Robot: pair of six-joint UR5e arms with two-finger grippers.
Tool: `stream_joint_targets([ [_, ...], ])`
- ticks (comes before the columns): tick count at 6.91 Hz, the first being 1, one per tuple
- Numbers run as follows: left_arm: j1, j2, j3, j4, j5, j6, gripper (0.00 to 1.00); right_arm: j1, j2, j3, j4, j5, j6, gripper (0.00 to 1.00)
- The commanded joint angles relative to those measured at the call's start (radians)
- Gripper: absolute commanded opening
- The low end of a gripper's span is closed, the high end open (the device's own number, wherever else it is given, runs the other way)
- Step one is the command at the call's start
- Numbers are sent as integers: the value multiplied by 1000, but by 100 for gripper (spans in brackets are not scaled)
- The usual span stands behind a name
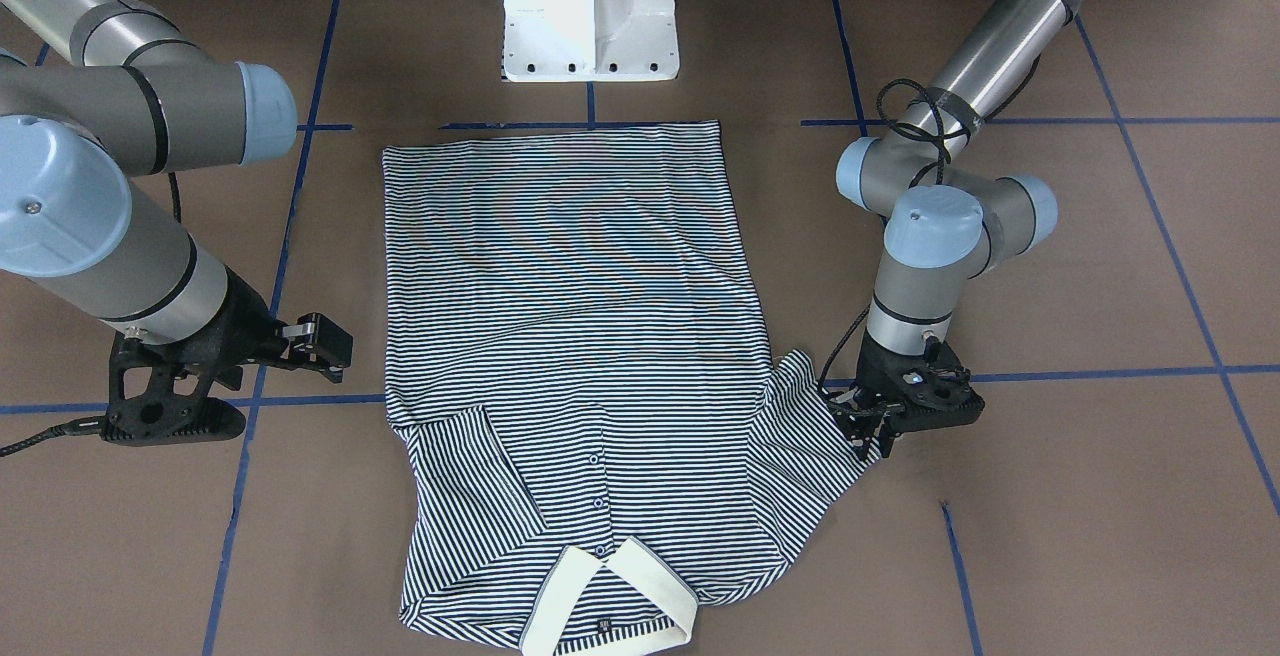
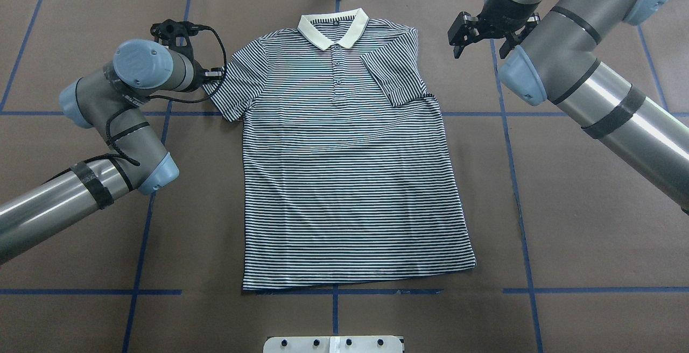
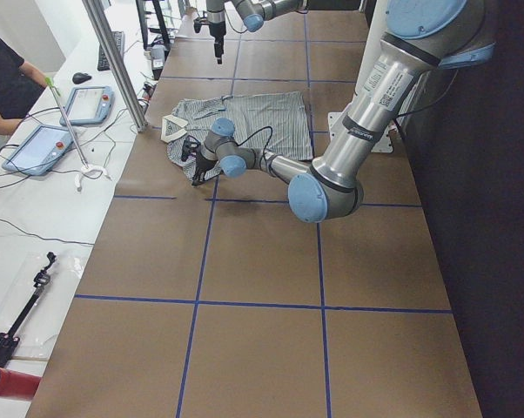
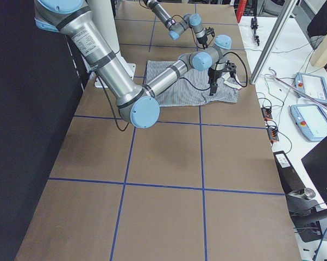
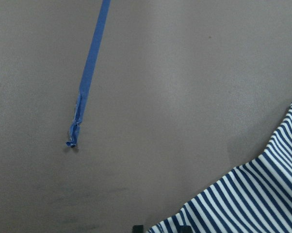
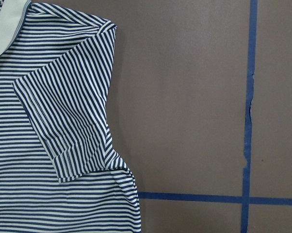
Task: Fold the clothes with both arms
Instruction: 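Raise the right gripper away while the left gripper moves toward the shirt, then fold the sleeve nearest the left gripper inward over the shirt body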
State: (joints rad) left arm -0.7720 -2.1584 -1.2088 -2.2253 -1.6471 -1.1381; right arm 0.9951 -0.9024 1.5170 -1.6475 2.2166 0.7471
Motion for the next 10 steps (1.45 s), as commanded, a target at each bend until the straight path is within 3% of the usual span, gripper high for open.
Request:
stream_joint_targets([
  [1,-1,-8,-11,12,-8,1,0,0,-3,-1,0,0,-3,100],
  [2,-18,-9,-44,47,-29,1,0,0,-3,-1,0,0,-3,100],
  [4,-52,-107,-138,250,-109,0,0,0,-7,0,1,0,0,100],
  [6,-17,-170,-118,279,-108,-120,0,0,-9,-1,2,0,-3,100],
  [8,64,-277,-8,273,-97,-265,0,0,-13,-3,2,-2,-2,100],
  [10,88,-412,179,183,-74,-345,0,0,-13,-3,2,-2,-2,100],
])
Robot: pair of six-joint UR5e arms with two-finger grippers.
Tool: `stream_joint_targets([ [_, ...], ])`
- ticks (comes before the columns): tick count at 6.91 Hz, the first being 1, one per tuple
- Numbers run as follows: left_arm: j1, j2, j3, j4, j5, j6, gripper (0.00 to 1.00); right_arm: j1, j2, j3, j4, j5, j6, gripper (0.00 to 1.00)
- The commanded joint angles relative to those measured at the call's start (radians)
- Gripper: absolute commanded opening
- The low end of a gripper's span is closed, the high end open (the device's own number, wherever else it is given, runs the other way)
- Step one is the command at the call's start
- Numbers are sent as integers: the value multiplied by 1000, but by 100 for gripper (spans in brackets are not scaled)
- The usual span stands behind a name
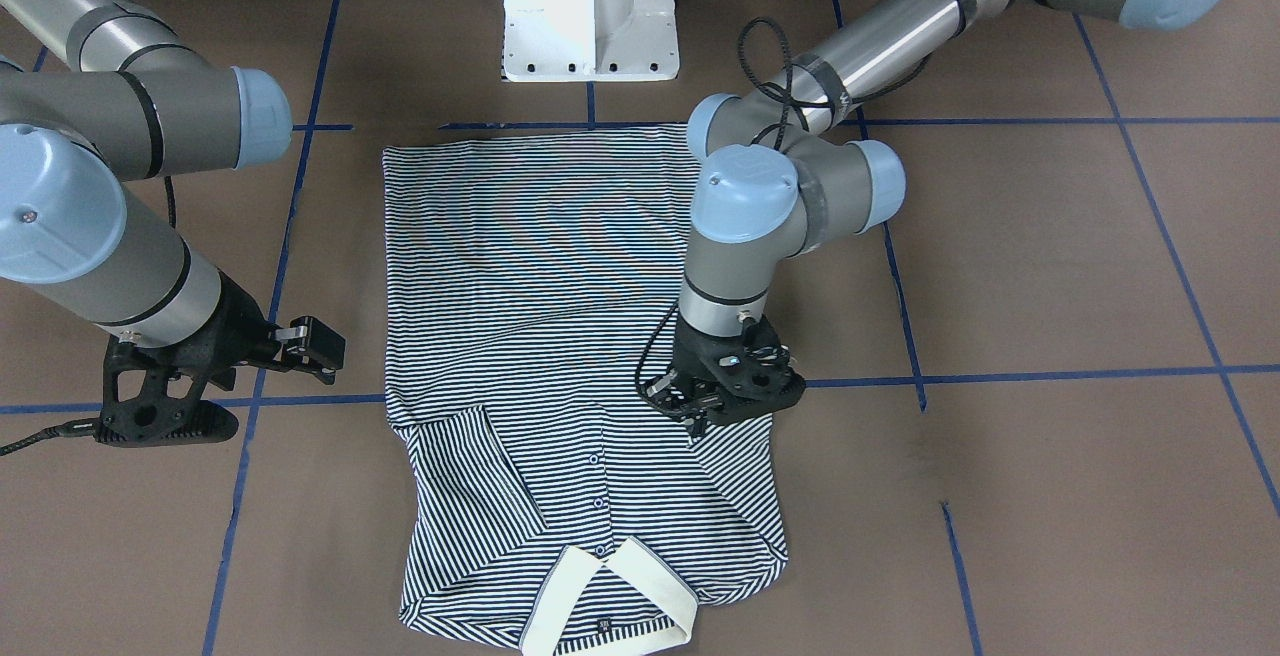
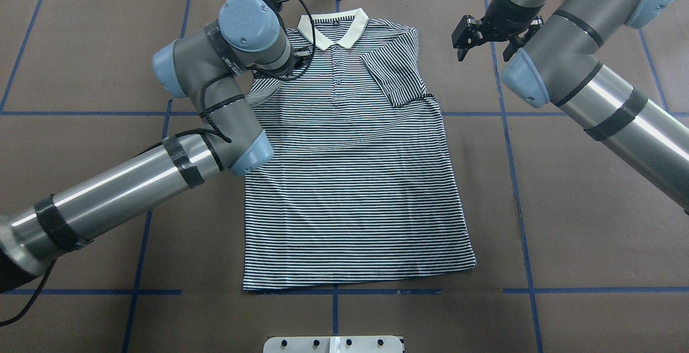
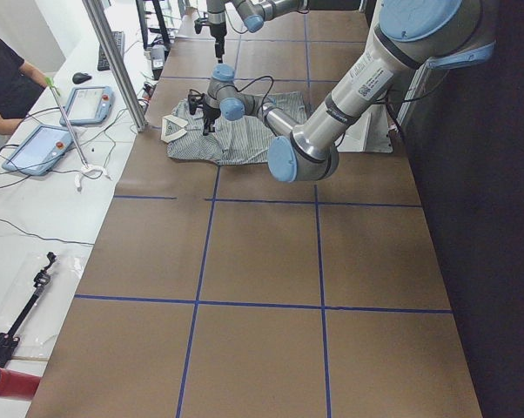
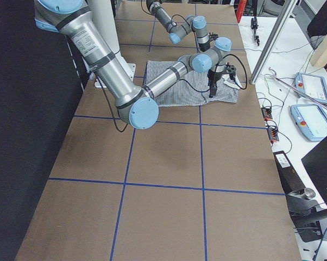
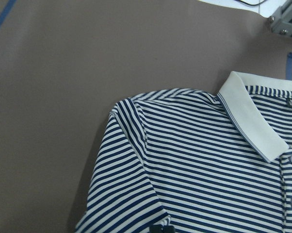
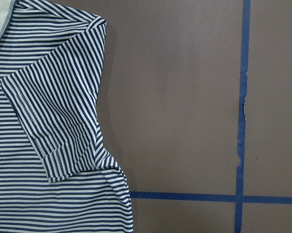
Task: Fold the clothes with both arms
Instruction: 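Fold the sleeve nearest the left gripper inward over the shirt body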
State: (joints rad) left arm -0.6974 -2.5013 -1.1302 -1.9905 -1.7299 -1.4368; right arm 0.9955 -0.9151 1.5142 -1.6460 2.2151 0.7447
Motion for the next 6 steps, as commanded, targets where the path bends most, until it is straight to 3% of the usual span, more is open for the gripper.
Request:
stream_joint_targets([
  [1,1,-67,121,-76,33,-44,0,-2,-1,0,0,0,4,100],
  [2,-7,-65,131,-80,53,-45,0,-2,-1,0,0,-2,4,100],
  [3,-10,-62,133,-85,53,-22,99,-5,-1,0,0,-3,4,100],
  [5,-10,-62,119,-138,40,12,100,-8,-5,-3,0,-2,2,100],
  [6,-10,-38,63,-134,26,13,100,-8,-25,4,11,-3,4,100],
])
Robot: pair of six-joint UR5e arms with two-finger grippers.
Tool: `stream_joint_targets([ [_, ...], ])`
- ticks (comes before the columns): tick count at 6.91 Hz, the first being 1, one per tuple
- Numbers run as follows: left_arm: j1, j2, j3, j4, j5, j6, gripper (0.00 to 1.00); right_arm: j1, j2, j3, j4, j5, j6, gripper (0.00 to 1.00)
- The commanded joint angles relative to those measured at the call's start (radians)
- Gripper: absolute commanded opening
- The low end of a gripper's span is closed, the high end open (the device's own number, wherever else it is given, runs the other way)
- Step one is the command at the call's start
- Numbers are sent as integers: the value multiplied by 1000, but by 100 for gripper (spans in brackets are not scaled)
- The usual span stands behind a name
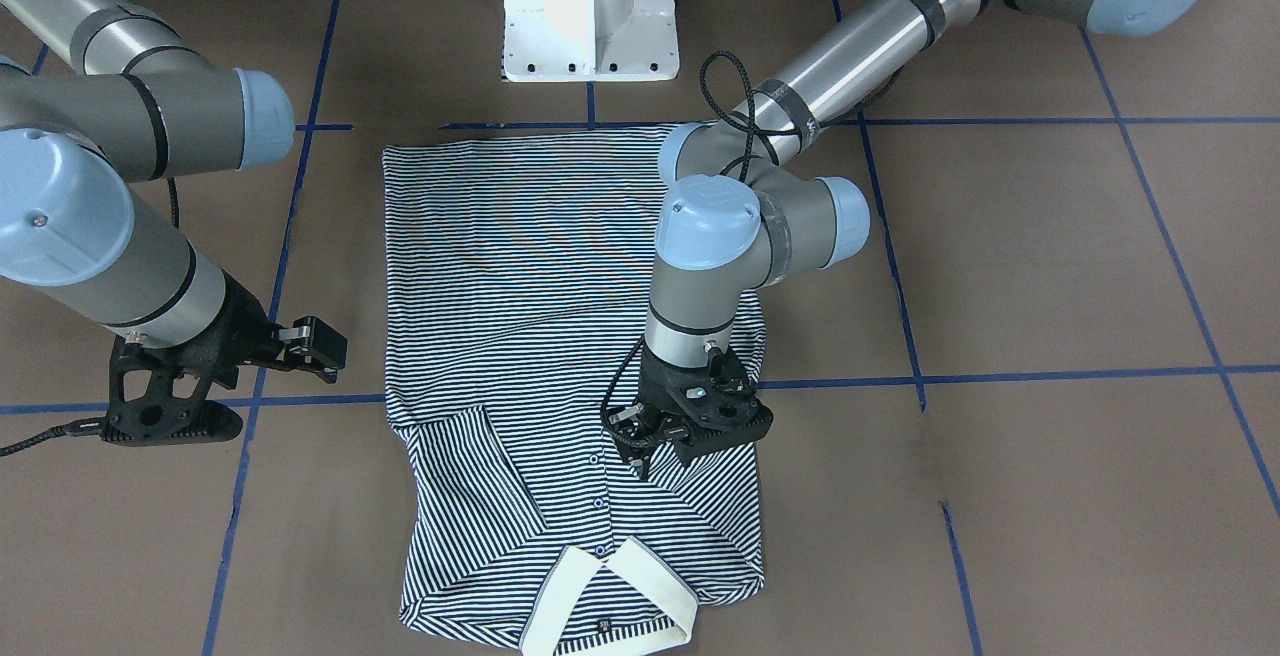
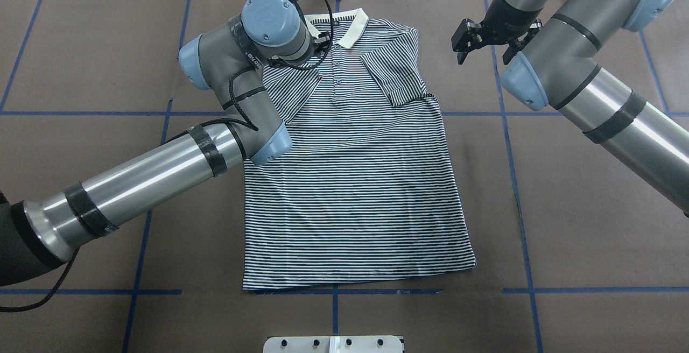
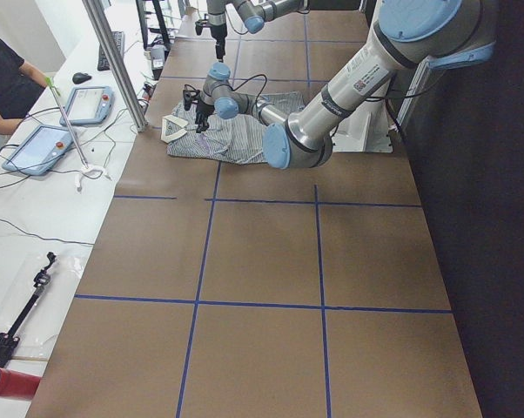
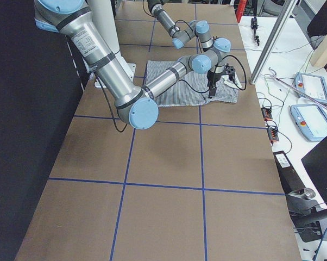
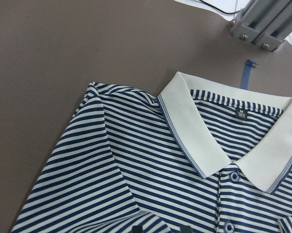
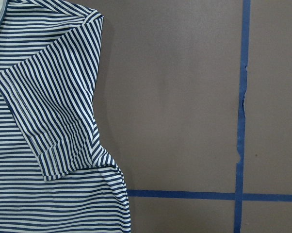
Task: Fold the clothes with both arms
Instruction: 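Fold the sleeve nearest the left gripper inward over the shirt body, then move both grippers to the shirt's side edges near the hem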
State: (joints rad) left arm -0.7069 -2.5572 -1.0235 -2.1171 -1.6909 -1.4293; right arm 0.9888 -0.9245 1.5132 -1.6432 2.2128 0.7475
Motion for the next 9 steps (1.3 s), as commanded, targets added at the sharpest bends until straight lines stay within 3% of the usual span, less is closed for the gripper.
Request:
stream_joint_targets([
  [1,1,78,-134,15,-94,7,100,-10,-72,8,88,-1,4,100],
  [2,1,177,-276,64,-125,15,100,-30,-144,25,208,1,75,100],
  [3,26,254,-464,206,-127,45,100,-71,-242,74,355,-10,214,100],
  [4,70,325,-636,341,-125,87,100,-157,-343,167,447,-104,371,100],
  [5,81,404,-788,401,-125,105,100,-296,-434,300,448,-268,486,100],
  [7,83,479,-904,427,-124,107,100,-466,-534,448,435,-382,613,100],
  [9,86,476,-918,434,-122,107,100,-596,-544,467,372,-467,657,100],
])
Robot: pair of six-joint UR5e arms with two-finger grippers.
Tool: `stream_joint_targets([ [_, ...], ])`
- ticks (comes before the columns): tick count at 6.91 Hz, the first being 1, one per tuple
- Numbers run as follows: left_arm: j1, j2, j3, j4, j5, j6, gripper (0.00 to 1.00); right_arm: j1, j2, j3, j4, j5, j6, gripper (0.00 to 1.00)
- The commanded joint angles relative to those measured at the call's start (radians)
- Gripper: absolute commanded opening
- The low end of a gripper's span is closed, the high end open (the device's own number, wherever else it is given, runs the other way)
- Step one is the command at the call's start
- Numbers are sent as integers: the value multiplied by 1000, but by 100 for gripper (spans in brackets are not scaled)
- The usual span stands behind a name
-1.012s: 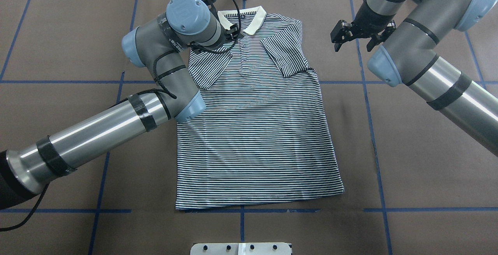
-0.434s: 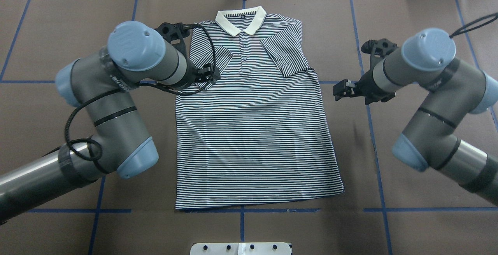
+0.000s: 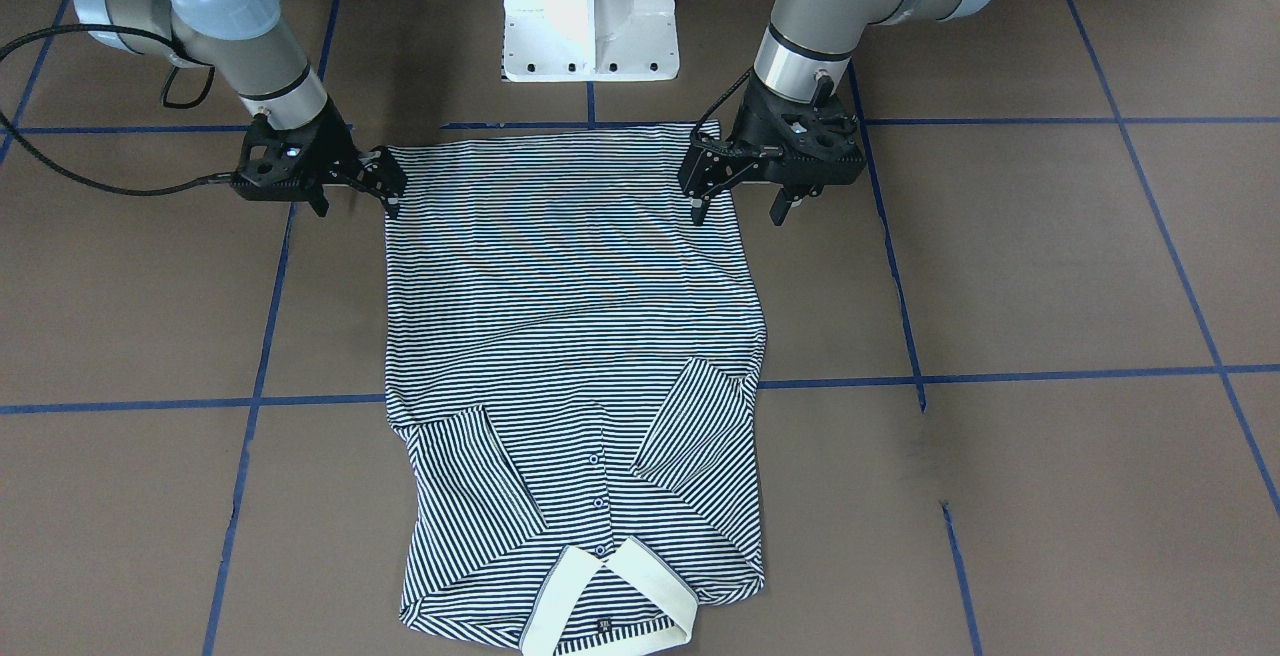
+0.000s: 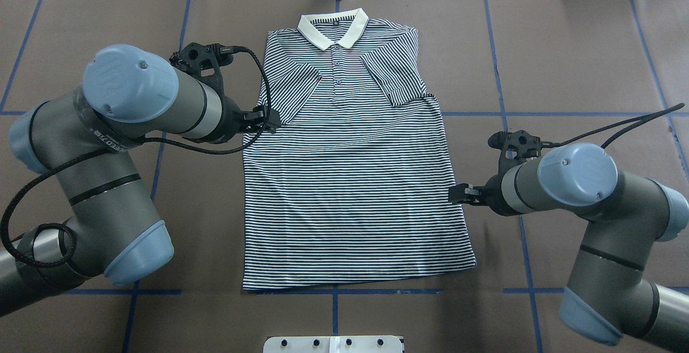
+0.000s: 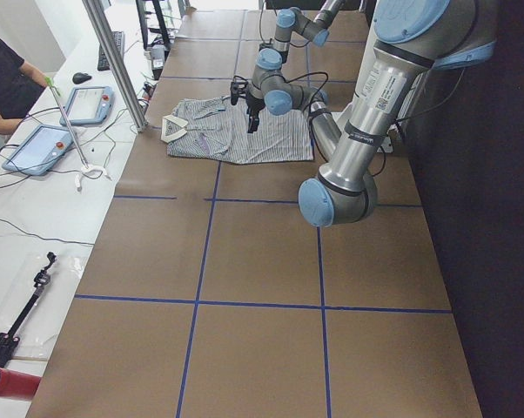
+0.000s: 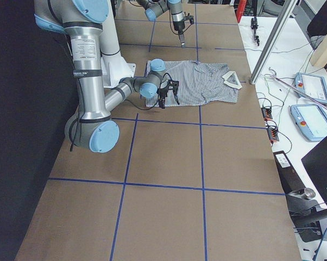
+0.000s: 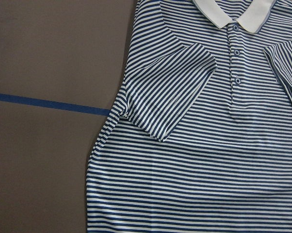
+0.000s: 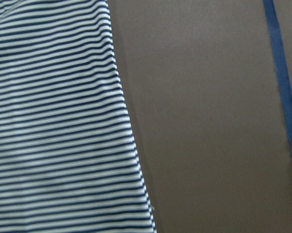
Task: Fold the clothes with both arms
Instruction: 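Move both grippers to the shirt's side edges near the hem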
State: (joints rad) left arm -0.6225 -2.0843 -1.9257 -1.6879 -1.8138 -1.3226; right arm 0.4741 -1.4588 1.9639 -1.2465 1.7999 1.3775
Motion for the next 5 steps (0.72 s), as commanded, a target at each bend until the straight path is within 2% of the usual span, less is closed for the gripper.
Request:
stream_joint_targets([
  [1,1,4,-25,5,1,0,100,-100,-12,17,-42,-66,28,100],
  [5,1,6,-36,7,2,-1,100,-143,-5,21,-83,-54,31,99],
])
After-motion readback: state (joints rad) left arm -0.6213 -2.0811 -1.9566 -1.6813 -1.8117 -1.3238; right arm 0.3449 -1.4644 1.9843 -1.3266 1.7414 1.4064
